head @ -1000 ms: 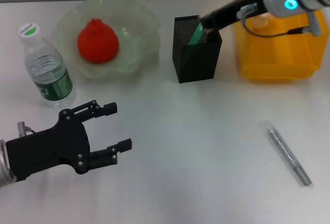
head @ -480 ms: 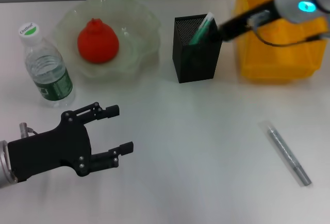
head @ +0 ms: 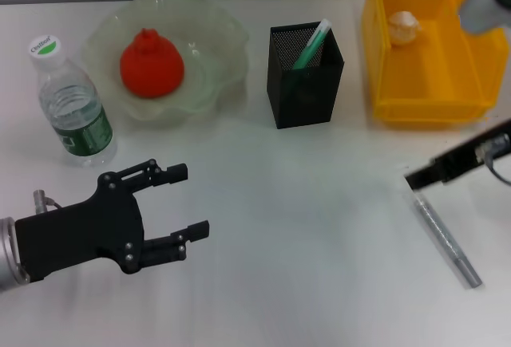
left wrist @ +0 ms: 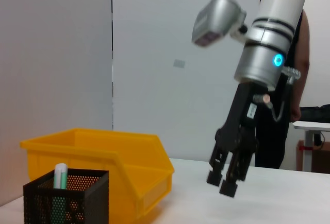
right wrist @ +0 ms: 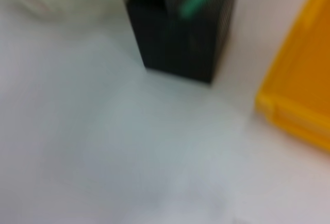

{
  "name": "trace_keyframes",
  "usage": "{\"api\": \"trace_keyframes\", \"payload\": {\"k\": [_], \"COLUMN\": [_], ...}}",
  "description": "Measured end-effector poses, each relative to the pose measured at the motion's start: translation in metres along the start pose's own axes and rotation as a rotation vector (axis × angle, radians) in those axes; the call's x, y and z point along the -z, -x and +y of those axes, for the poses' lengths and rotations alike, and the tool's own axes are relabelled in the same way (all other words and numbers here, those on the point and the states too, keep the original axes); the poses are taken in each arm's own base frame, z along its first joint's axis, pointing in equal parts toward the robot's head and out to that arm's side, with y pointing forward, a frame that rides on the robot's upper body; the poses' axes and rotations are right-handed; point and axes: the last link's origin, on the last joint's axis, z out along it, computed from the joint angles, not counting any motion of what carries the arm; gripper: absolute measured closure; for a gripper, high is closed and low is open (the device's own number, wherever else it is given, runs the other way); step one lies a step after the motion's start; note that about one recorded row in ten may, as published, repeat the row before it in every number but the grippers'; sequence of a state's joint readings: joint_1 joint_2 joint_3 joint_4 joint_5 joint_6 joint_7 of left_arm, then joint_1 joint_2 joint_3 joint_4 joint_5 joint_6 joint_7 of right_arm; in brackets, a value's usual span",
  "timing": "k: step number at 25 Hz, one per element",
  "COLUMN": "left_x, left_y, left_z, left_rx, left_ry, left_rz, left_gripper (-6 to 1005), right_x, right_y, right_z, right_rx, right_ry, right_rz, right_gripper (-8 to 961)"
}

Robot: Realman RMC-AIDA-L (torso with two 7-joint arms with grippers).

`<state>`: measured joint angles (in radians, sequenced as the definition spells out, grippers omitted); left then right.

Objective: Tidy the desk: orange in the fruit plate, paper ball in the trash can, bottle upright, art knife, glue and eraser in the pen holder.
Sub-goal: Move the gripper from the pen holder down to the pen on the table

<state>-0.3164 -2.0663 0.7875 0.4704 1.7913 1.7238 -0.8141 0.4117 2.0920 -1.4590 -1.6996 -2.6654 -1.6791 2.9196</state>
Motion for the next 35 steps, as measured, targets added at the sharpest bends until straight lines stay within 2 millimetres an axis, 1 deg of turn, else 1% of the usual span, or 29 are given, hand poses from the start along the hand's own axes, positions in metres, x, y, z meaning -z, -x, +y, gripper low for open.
{"api": "trace_keyframes", "payload": {"k": [1,2,4,8,10,13,14,23,34,35], "left_x": [0.000,-0.001,0.000,0.001,0.001,0.001,0.001,0.000,-0.001,-0.001], "left_y": [0.000,0.000,0.001,0.002,0.002,0.002,0.002,0.001,-0.001,-0.001], "left_z": [0.000,0.000,0.001,0.002,0.003,0.003,0.002,0.001,0.000,0.000], "left_rx": [0.000,0.000,0.003,0.006,0.008,0.007,0.006,0.003,-0.002,-0.002], "left_ry": [0.002,0.005,0.005,0.003,0.002,0.002,0.003,0.006,0.010,0.010], "left_rz": [-0.001,-0.002,-0.004,-0.005,-0.005,-0.005,-0.004,-0.004,-0.004,-0.004], "left_gripper": [216,216,216,216,216,216,216,216,216,216], "right_x": [-0.009,-0.009,-0.019,-0.026,-0.037,-0.040,-0.044,-0.051,-0.056,-0.056], "right_y": [-0.006,-0.006,-0.008,-0.009,-0.011,-0.012,-0.013,-0.017,-0.023,-0.023], "right_z": [-0.003,-0.003,-0.003,-0.004,-0.007,-0.008,-0.008,-0.012,-0.017,-0.017], "right_rx": [-0.004,-0.004,0.004,0.004,-0.006,-0.009,-0.011,-0.027,-0.037,-0.037], "right_ry": [0.000,0.000,0.007,0.002,0.000,0.001,0.003,0.003,-0.016,-0.016], "right_rz": [0.036,0.036,0.062,0.077,0.094,0.099,0.109,0.122,0.153,0.153], "right_gripper": [297,308,328,348,354,358,359,370,785,794]}}
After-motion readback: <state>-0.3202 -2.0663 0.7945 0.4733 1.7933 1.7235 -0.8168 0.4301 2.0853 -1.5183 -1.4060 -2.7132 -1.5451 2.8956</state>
